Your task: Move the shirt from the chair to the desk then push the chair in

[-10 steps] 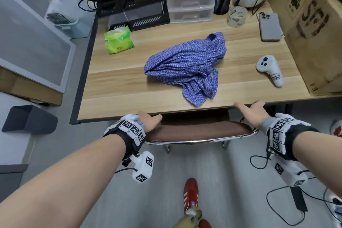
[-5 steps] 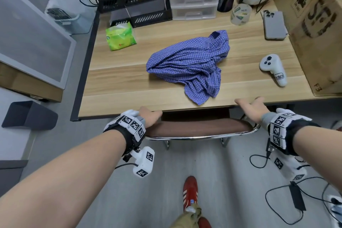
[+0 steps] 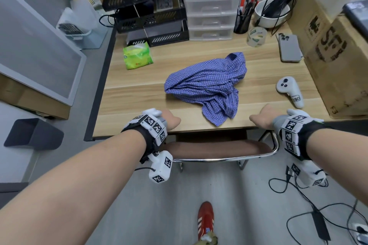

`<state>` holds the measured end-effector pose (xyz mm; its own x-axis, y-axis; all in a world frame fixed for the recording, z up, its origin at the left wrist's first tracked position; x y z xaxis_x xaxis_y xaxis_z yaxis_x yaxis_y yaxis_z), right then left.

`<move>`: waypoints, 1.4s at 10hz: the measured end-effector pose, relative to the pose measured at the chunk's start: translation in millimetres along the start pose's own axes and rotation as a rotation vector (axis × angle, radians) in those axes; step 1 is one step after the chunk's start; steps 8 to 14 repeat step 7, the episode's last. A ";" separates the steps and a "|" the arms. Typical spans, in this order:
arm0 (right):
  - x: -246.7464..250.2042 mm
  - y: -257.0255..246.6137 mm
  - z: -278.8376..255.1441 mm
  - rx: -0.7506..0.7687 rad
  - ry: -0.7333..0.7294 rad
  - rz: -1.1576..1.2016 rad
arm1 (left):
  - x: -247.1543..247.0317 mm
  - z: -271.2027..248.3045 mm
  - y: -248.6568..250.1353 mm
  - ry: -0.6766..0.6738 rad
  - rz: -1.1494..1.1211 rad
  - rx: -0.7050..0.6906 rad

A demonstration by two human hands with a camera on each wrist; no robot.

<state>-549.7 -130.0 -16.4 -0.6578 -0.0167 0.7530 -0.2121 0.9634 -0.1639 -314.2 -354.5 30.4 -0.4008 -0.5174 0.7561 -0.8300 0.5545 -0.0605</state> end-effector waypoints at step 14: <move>-106.1 147.2 -104.8 0.034 -0.313 -0.093 | 93.1 -30.6 23.1 0.171 -0.231 -0.140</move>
Point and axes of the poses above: each hand's wrist, its own z-axis towards the middle knuckle, its own x-axis out of the back of the hand, y = z × x, the point moved 3 cm from there along z, towards the middle knuckle, and after that the axes turned 1 degree about -y, right-handed, at the moved point
